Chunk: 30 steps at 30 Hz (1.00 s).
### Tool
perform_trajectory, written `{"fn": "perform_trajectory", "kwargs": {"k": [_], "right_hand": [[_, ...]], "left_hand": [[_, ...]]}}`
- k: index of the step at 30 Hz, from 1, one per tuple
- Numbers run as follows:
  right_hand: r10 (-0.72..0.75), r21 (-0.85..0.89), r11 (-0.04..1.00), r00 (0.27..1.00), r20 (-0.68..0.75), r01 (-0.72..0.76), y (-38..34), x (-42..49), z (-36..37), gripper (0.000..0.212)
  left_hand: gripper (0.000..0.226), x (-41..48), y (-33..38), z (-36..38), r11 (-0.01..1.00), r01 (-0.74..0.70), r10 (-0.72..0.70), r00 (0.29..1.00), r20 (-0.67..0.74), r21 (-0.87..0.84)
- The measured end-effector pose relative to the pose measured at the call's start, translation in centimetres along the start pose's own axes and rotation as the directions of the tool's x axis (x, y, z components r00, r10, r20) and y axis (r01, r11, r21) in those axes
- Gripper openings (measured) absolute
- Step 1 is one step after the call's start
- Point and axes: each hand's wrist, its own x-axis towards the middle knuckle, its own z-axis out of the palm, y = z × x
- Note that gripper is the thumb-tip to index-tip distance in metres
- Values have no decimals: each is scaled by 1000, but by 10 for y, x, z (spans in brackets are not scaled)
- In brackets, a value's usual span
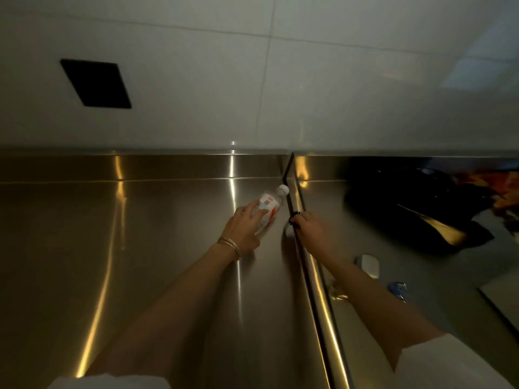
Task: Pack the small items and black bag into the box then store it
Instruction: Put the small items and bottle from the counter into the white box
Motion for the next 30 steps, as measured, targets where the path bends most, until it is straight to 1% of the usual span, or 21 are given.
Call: {"fn": "perform_trajectory", "kwargs": {"k": [3, 6, 11, 15, 17, 19, 21, 23, 25, 26, 28, 30], "right_hand": [[61, -16, 998, 998, -7, -62, 37, -24, -15, 27], [112, -38, 993, 994, -20, -113, 80, -50, -30, 29], [184, -42, 982, 983, -22, -185, 151, -97, -48, 30], [212, -23, 977, 977, 34, -212, 192, -117, -52, 29], [199, -44, 980, 978, 60, -196, 204, -123, -51, 29], [176, -38, 984, 981, 82, -173, 213, -126, -46, 28], [167, -10, 986, 979, 115, -167, 218, -130, -44, 29], [160, 9, 987, 980, 121, -162, 222, -133, -41, 32], [153, 14, 988, 981, 117, -155, 224, -136, -42, 35], [155, 19, 987, 980, 122, -159, 224, -137, -43, 35], [167, 45, 984, 979, 121, -173, 225, -141, -46, 36], [189, 70, 978, 975, 114, -197, 226, -149, -47, 38]], "left_hand": [[71, 14, 40, 19, 997, -72, 73, 997, 18, -23], [70, 24, 85, 35, 992, -115, 117, 992, 41, -53], [66, 36, 149, 64, 987, -130, 136, 989, 57, -98], [69, 46, 187, 88, 994, -93, 98, 989, 108, -53], [70, 50, 200, 99, 997, -65, 69, 991, 115, -37], [70, 54, 209, 105, 999, -6, 12, 993, 115, -52], [66, 56, 216, 107, 997, 45, -39, 994, 99, -59], [58, 58, 222, 108, 998, 60, -59, 996, 70, -11], [56, 59, 226, 107, 997, 53, -55, 998, 37, 48], [59, 60, 228, 106, 996, 42, -45, 999, 28, 81], [68, 59, 233, 103, 990, -10, 1, 998, 67, 141], [69, 58, 241, 102, 978, -106, 86, 989, 120, 178]]}}
